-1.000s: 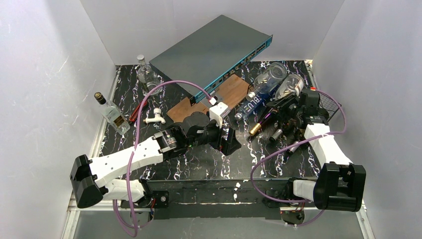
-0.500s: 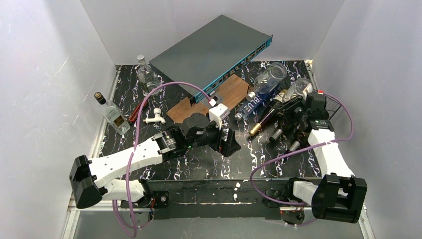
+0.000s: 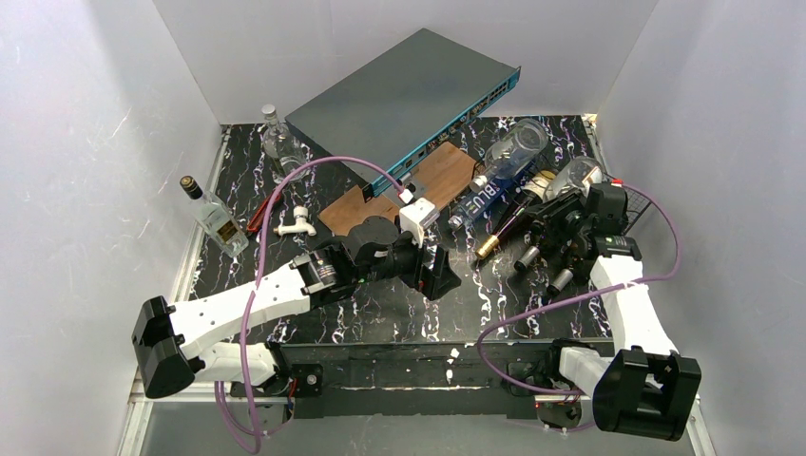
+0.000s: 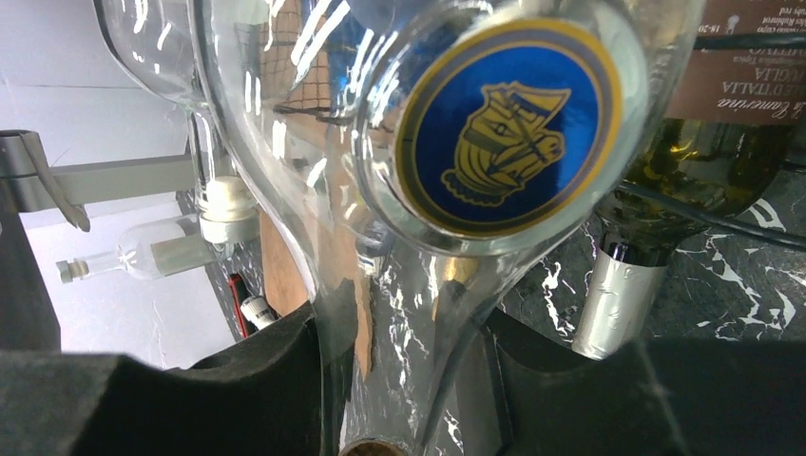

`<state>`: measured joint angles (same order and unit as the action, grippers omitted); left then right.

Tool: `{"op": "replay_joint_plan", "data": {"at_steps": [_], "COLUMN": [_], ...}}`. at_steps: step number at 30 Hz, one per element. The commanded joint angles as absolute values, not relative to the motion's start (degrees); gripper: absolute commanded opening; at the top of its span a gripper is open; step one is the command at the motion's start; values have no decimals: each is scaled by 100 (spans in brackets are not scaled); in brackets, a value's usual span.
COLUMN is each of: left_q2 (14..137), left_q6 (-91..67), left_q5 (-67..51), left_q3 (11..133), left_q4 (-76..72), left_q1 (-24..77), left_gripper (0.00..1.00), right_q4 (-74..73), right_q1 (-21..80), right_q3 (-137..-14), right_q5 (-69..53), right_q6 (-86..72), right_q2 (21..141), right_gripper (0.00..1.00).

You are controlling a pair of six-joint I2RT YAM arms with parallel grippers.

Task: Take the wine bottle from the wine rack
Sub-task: Pick up the wine bottle from the wine rack.

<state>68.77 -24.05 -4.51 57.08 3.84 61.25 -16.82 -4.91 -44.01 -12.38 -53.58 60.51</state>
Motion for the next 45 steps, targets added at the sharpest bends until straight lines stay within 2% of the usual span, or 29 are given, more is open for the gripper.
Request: {"op": "replay_joint_plan", "data": {"at_steps": [1,45], "left_q2": [6684,6699], "left_q6": [-2376,-2066], "left_q5": [-510,-561], "left_q3": [5653,5609], "left_q4": [291,248], "left_q1": [6153,6161], "left_gripper": [98,98], "right_q4": [-299,-1687], "right_q1": [-497,-365], "right_q3": [-4579,-4542], "right_q5": [-1313,-2505], "right_q6": [-4904,-4539], "right_q2": [5537,3924], "right_gripper": [1,1]}}
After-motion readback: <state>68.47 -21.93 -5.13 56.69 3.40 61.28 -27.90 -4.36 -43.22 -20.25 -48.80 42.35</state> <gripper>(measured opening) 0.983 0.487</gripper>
